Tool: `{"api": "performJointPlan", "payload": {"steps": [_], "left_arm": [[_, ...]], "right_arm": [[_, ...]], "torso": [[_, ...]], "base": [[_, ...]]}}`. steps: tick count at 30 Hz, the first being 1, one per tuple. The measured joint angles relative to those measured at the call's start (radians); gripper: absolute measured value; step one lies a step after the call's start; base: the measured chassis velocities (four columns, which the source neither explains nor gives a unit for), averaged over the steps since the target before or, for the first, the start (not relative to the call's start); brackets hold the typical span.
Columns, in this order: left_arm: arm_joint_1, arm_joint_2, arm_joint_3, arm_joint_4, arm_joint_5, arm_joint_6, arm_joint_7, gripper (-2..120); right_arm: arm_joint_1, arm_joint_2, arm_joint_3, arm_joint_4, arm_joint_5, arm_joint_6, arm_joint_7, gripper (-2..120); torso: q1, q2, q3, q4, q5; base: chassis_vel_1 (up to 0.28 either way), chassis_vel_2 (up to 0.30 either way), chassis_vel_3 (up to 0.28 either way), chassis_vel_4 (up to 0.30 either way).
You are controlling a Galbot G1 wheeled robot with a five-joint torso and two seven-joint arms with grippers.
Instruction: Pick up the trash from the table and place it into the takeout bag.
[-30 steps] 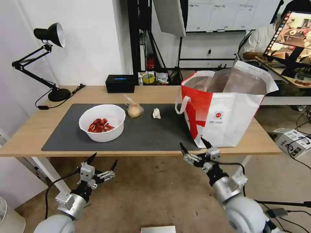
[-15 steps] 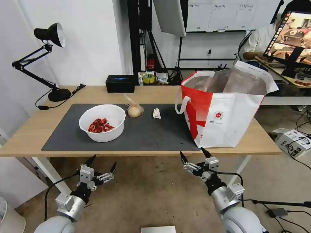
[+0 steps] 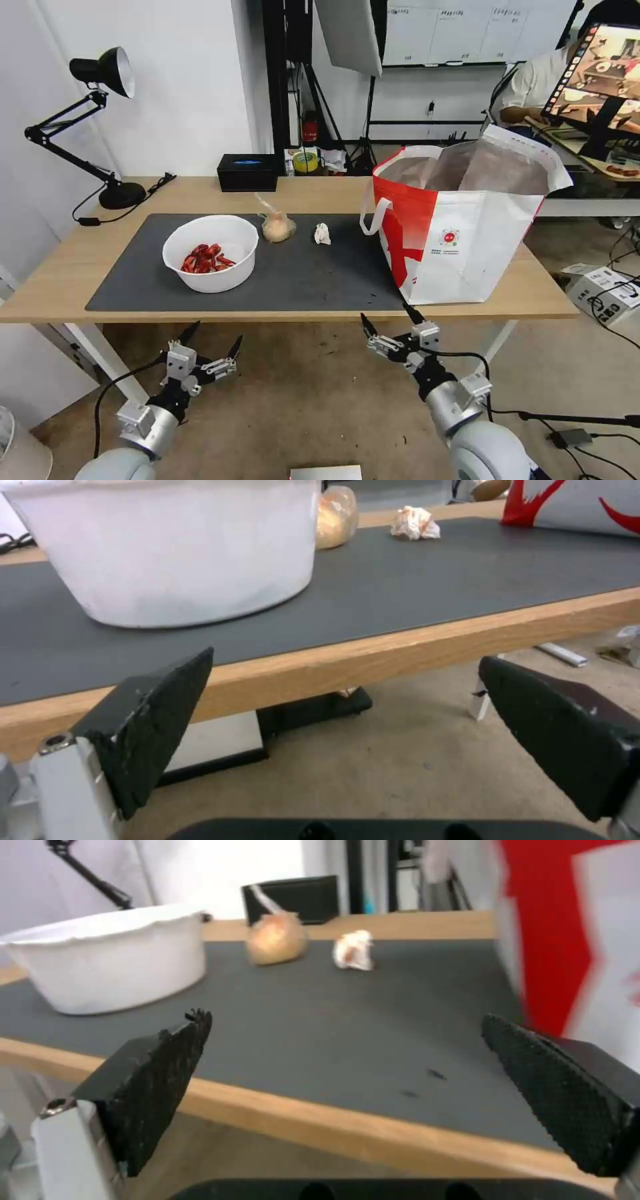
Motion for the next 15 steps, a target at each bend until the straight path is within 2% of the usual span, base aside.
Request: {"api": "performJointPlan", "payload": {"steps": [5, 11, 12, 15], "left_arm": [[0.0, -0.005, -0.006, 0.008, 0.003, 0.0, -0.001, 100], [0.0, -0.012, -0.014, 0.003, 0.009, 0.0, 0.0, 100], [0.0, -0.012, -0.014, 0.003, 0.009, 0.0, 0.0, 100], [-0.001, -0.023, -0.013, 0.001, 0.017, 0.0, 0.0, 100]], "right_arm": [[0.116, -0.006, -0.092, -0.061, 0.026, -0.013, 0.002, 100], [0.371, 0.0, -0.255, -0.153, 0.09, -0.051, 0.044, 100], [0.371, 0.0, -0.255, -0.153, 0.09, -0.051, 0.044, 100], [0.518, 0.012, -0.349, -0.191, 0.15, -0.101, 0.095, 100]], "torso": [[0.0, 0.0, 0.0, 0.0, -0.0001], [0.0, 0.0, 0.0, 0.0, 0.0], [0.0, 0.0, 0.0, 0.0, 0.0], [0.0, 0.0, 0.0, 0.0001, -0.0002]], "base": [[0.0, 0.0, 0.0, 0.0], [0.0, 0.0, 0.0, 0.0], [0.0, 0.0, 0.0, 0.0], [0.0, 0.0, 0.0, 0.0]]}}
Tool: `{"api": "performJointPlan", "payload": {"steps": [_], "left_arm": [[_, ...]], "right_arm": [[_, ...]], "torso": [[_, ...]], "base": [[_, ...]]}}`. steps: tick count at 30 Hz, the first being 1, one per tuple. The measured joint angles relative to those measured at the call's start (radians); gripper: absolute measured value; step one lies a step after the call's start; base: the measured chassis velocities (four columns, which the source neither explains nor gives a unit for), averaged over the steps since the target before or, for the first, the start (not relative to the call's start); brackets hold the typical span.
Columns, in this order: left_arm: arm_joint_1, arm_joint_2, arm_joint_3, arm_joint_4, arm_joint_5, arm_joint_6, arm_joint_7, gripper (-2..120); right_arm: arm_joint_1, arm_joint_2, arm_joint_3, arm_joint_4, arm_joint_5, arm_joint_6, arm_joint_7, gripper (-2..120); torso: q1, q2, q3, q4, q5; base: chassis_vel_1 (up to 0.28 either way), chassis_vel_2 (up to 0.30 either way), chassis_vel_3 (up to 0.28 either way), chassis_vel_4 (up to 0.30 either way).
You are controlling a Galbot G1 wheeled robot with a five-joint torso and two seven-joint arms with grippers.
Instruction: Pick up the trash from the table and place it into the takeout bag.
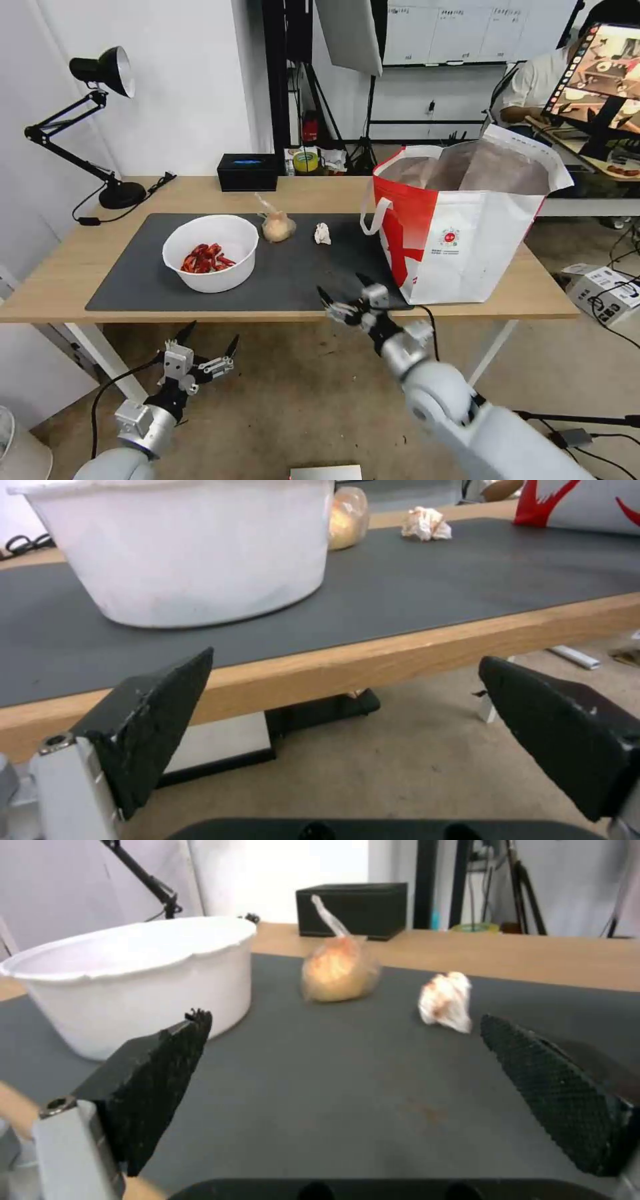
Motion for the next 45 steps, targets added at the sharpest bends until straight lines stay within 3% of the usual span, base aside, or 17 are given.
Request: {"api": "performJointPlan", "payload": {"steps": [8, 23, 34, 45], "left_arm": [[0.007, -0.023, -0.002, 0.001, 0.022, -0.002, 0.0, 100], [0.046, -0.025, -0.035, -0.032, 0.023, -0.007, -0.004, 100], [0.051, -0.028, -0.041, -0.039, 0.024, -0.011, -0.005, 100], [0.042, -0.026, -0.048, -0.061, 0.021, -0.014, -0.005, 100]], "right_arm": [[0.256, 0.092, -0.149, -0.11, 0.12, -0.132, 0.186, 100], [0.447, 0.305, -0.217, -0.392, 0.183, -0.268, 0.476, 100], [0.491, 0.457, -0.18, -0.604, 0.16, -0.275, 0.529, 100], [0.551, 0.55, -0.185, -0.762, 0.124, -0.294, 0.55, 100]], "torso": [[0.0, 0.0, 0.0, 0.0, -0.0001], [0.0, 0.0, 0.0, -0.0001, 0.0], [0.0, 0.0, 0.0, -0.0001, 0.0], [0.0, 0.0, 0.0, -0.0001, 0.0]], "base": [[0.0, 0.0, 0.0, 0.0], [0.0, 0.0, 0.0, 0.0], [0.0, 0.0, 0.0, 0.0], [0.0, 0.0, 0.0, 0.0]]}}
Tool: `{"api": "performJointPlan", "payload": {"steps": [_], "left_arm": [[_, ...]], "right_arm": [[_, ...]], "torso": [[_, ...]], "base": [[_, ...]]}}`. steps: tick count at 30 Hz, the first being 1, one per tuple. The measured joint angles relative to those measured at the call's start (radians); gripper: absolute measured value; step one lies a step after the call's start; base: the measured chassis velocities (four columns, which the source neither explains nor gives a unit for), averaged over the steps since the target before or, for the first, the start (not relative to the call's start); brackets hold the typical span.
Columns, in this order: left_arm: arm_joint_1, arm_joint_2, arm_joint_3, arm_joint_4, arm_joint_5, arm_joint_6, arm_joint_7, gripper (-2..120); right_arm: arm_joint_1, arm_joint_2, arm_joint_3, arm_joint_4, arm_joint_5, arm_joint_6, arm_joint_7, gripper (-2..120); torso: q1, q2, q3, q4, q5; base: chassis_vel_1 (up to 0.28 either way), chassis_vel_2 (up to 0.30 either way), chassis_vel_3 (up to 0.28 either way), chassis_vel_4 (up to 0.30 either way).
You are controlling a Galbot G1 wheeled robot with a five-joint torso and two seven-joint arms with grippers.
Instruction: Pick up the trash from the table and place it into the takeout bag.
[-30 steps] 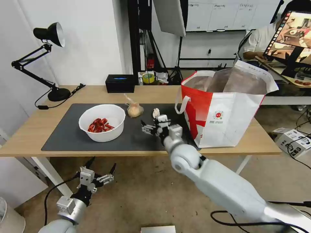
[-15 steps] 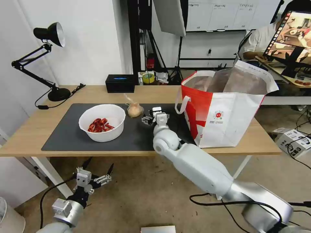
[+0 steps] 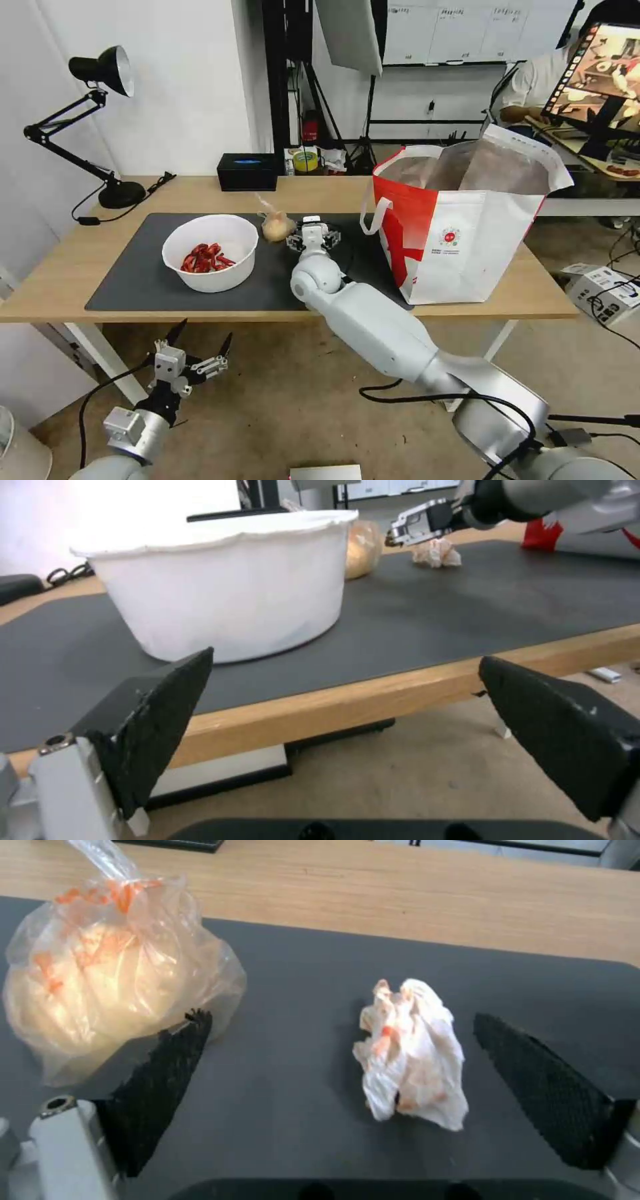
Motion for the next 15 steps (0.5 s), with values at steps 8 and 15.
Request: {"api": "performJointPlan", "payload": {"steps": [8, 15], "left_arm": [[0.01, -0.013, 0.002, 0.008, 0.004, -0.017, 0.0, 100], [0.009, -0.014, 0.004, 0.006, 0.004, -0.017, 0.0, 100]], "right_arm": [[0.013, 0.018, 0.024, -0.038, -0.003, -0.022, 0.026, 100], [0.009, 0.009, 0.03, -0.046, 0.006, -0.032, 0.024, 100]], "torso": [[0.0, 0.0, 0.0, 0.0, 0.0], [0.0, 0.0, 0.0, -0.0002, 0.0002]], "base": [[0.0, 0.0, 0.0, 0.0], [0.0, 0.0, 0.0, 0.0]]}}
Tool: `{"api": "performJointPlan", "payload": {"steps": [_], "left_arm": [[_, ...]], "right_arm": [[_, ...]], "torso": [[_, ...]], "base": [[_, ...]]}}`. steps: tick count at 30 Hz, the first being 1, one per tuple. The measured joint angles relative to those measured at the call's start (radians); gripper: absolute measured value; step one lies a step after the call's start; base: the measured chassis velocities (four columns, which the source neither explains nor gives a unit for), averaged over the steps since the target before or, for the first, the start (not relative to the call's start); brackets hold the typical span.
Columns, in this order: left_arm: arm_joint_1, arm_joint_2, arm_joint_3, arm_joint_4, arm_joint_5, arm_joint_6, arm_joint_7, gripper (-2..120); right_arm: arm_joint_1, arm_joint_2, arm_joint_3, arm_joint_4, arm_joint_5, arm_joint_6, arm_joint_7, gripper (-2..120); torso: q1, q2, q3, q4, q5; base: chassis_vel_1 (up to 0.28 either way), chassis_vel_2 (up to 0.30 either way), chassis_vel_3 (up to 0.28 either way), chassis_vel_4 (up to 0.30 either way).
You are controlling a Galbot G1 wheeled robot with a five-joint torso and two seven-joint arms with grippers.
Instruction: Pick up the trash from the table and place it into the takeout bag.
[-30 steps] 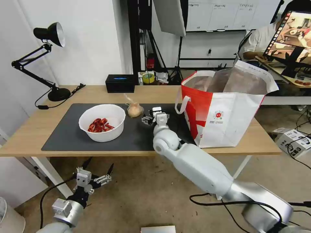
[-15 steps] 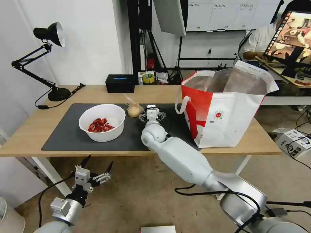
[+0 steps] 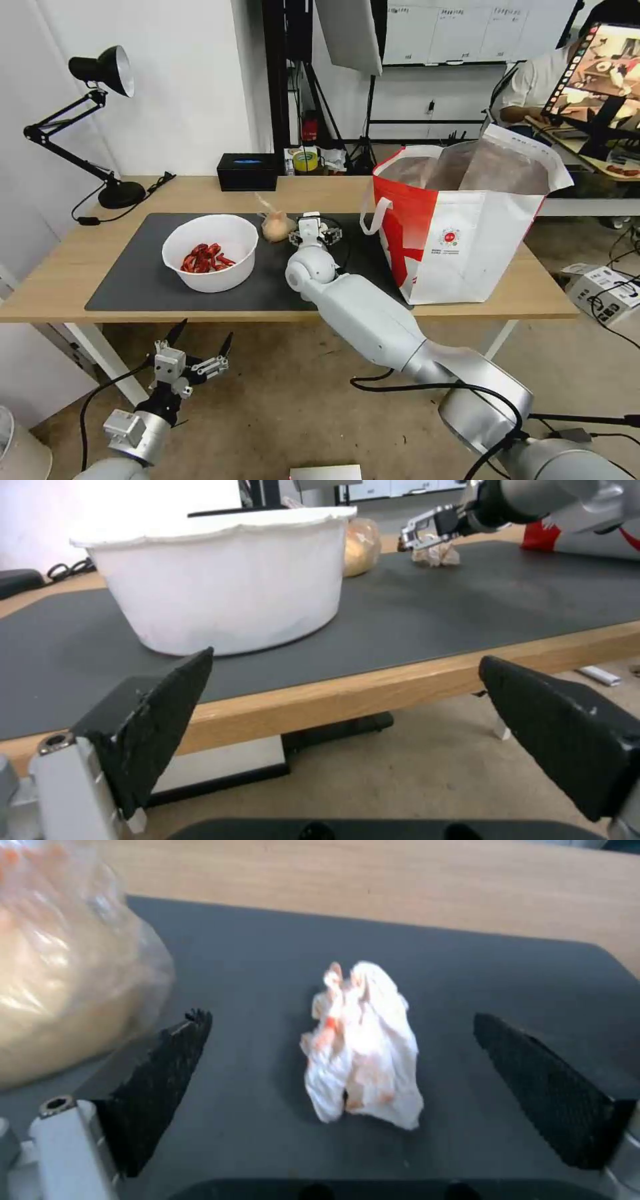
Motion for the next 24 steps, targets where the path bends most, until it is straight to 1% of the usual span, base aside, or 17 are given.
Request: {"api": "performJointPlan", "payload": {"steps": [9, 18, 20, 21, 23, 24], "left_arm": [[0.003, -0.001, 0.0, 0.001, 0.0, 0.0, 0.0, 100], [0.008, 0.001, -0.001, -0.003, 0.0, -0.002, 0.0, 100], [0.011, 0.001, -0.002, -0.006, -0.001, -0.002, 0.0, 100], [0.011, 0.001, -0.002, -0.006, -0.001, -0.002, 0.0, 100], [0.014, 0.001, -0.002, -0.008, -0.001, -0.002, 0.0, 100], [0.014, 0.001, -0.002, -0.008, -0.001, -0.002, 0.0, 100]], "right_arm": [[0.002, 0.0, 0.02, -0.041, 0.001, -0.005, -0.025, 100], [-0.007, 0.003, 0.037, -0.053, 0.012, 0.0, -0.059, 100], [-0.008, 0.001, 0.04, -0.054, 0.016, 0.005, -0.069, 93], [-0.008, 0.001, 0.04, -0.054, 0.016, 0.005, -0.069, 93], [-0.008, -0.002, 0.041, -0.054, 0.019, 0.007, -0.076, 84], [-0.008, -0.002, 0.041, -0.054, 0.019, 0.007, -0.076, 84]], "torso": [[0.0, 0.0, 0.0, 0.0, 0.0], [0.0, 0.0, 0.0, 0.0001, 0.0], [0.0, 0.0, 0.0, 0.0002, 0.0001], [0.0, 0.0, 0.0, 0.0002, 0.0001], [0.0, 0.0, 0.0, 0.0002, 0.0001], [0.0, 0.0, 0.0, 0.0002, 0.0001]], "base": [[0.0, 0.0, 0.0, 0.0], [0.0, 0.0, 0.0, 0.0], [0.0, 0.0, 0.0, 0.0], [0.0, 0.0, 0.0, 0.0], [0.0, 0.0, 0.0, 0.0], [0.0, 0.0, 0.0, 0.0]]}}
